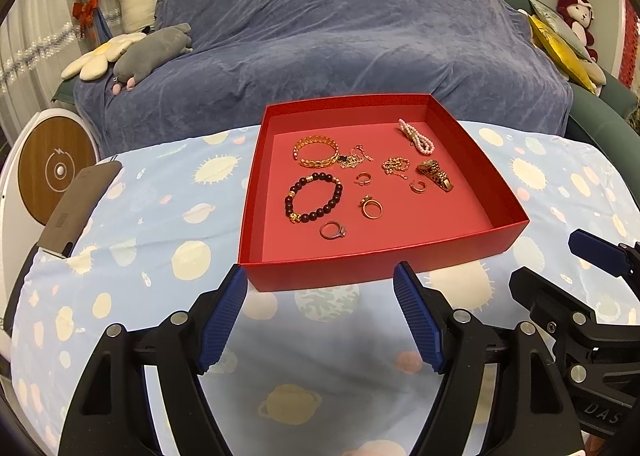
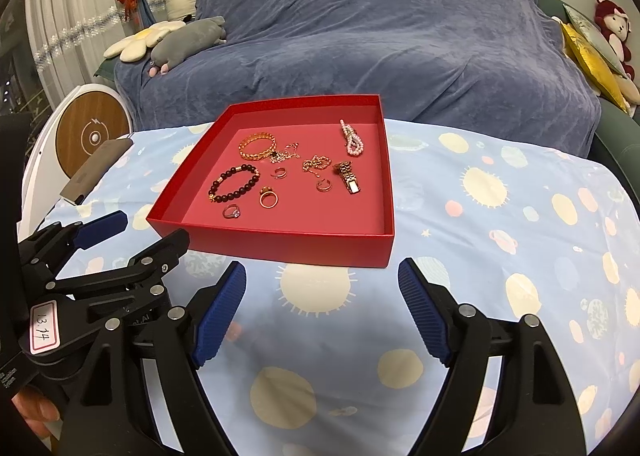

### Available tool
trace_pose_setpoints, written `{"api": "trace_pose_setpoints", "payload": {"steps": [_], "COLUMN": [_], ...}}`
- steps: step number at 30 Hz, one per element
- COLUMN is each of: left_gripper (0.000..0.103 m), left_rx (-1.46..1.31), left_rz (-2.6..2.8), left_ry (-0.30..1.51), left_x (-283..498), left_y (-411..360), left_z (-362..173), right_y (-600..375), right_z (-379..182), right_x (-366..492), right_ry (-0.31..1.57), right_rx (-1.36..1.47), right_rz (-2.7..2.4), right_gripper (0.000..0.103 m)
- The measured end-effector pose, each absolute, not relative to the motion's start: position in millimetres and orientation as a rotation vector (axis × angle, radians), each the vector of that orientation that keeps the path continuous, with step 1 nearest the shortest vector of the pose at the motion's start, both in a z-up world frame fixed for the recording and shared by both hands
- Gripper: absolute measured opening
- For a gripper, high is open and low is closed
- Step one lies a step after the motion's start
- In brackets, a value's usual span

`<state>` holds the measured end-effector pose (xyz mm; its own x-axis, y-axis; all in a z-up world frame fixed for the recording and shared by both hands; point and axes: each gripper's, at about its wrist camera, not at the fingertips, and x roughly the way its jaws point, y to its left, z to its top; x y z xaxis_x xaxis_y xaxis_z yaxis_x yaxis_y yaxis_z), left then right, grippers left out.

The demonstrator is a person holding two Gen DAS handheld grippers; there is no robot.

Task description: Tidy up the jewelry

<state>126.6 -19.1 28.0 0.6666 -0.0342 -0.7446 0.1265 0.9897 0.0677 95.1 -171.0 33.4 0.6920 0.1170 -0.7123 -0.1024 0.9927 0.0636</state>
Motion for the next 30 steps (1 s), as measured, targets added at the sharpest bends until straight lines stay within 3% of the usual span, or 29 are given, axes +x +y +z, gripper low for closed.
{"api": "trace_pose_setpoints", "payload": {"steps": [23,30], "left_gripper": [0.078,0.080], "left_rx": [0.096,0.096], "left_rz": [-0.038,-0.029], "left_ry": [0.808,0.805], "left_x": [126.5,126.2], "left_y": [-15.6,-15.7], "left_z": [32.5,33.7], "right_y": [-171.8,-172.8], "right_z": [34.0,35.1], "right_x": [92.1,90.2], "right_ry": [0.766,0.743], "right_rx": [0.017,0.012], "right_rz": [0.084,0.053], "right_gripper": [0.083,0.090]}}
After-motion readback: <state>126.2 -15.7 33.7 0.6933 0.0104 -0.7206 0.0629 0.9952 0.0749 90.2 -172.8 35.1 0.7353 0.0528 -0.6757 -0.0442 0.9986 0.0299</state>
